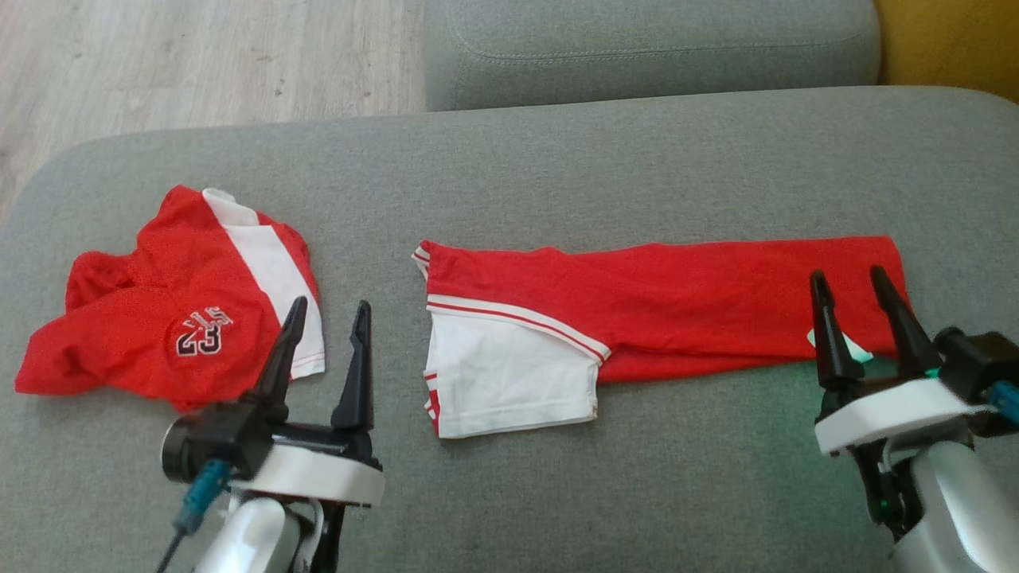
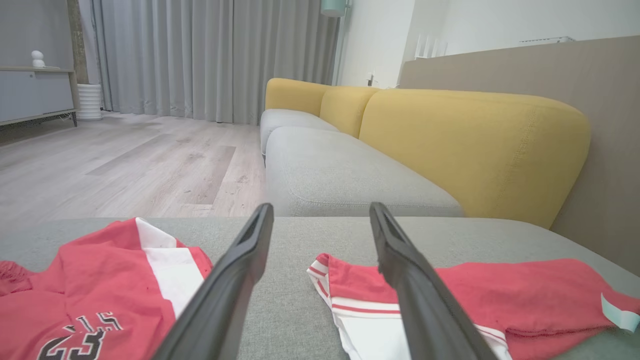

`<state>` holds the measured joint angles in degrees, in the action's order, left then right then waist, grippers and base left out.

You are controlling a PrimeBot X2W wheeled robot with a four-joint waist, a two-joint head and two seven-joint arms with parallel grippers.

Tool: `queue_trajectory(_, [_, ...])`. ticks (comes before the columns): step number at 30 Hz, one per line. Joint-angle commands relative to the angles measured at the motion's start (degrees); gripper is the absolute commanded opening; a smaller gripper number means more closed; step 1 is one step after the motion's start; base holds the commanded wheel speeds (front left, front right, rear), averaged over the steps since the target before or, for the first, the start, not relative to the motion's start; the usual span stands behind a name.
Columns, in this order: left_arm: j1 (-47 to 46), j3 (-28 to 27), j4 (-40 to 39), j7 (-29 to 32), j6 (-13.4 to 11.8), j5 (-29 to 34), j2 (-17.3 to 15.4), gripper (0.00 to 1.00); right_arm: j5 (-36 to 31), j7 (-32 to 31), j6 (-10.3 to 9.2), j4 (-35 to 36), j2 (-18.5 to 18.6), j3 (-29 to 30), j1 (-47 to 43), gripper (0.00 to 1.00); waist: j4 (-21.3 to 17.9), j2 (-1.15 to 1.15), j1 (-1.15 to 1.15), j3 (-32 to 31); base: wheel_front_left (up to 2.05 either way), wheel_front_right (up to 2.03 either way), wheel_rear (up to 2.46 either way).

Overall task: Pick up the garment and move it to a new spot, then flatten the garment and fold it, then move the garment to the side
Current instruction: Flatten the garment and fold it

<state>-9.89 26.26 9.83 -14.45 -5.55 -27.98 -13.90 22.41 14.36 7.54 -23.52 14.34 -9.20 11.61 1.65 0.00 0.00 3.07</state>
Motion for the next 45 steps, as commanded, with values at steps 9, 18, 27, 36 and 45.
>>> queue_trajectory(9, [1.17,-8.92,2.19,-0.54,6.34,10.16,5.32,1.00,-14.45,0.63,-0.05,0.95,-4.34,5.23,-0.98,1.00,0.53,0.00,0.00,0.19,0.00,0.00,0.00])
queue_trajectory(18, [0.49,-12.43,3.63,-0.54,10.33,14.47,8.42,1.00,-16.34,0.63,-0.05,-3.78,-3.37,9.80,2.54,1.00,1.41,0.00,0.00,2.22,0.00,0.00,0.00])
queue_trajectory(27, [-1.26,-13.24,4.64,-0.54,11.96,16.24,9.77,1.00,-12.94,-4.41,-0.05,-16.53,-0.45,18.75,11.09,1.00,3.28,0.00,0.00,5.99,0.00,0.00,0.00])
queue_trajectory(36, [-3.58,-13.03,5.61,-0.54,12.72,16.92,10.48,1.00,-15.82,-9.02,-0.05,-28.19,2.23,24.89,18.01,1.00,4.90,0.00,0.00,9.70,0.00,0.00,0.00])
queue_trajectory(45, [-4.01,-14.05,6.54,-0.54,12.96,16.47,10.71,1.00,-13.42,-12.37,-0.05,-35.07,1.21,26.10,20.89,1.00,4.41,0.00,0.00,10.37,0.00,0.00,0.00])
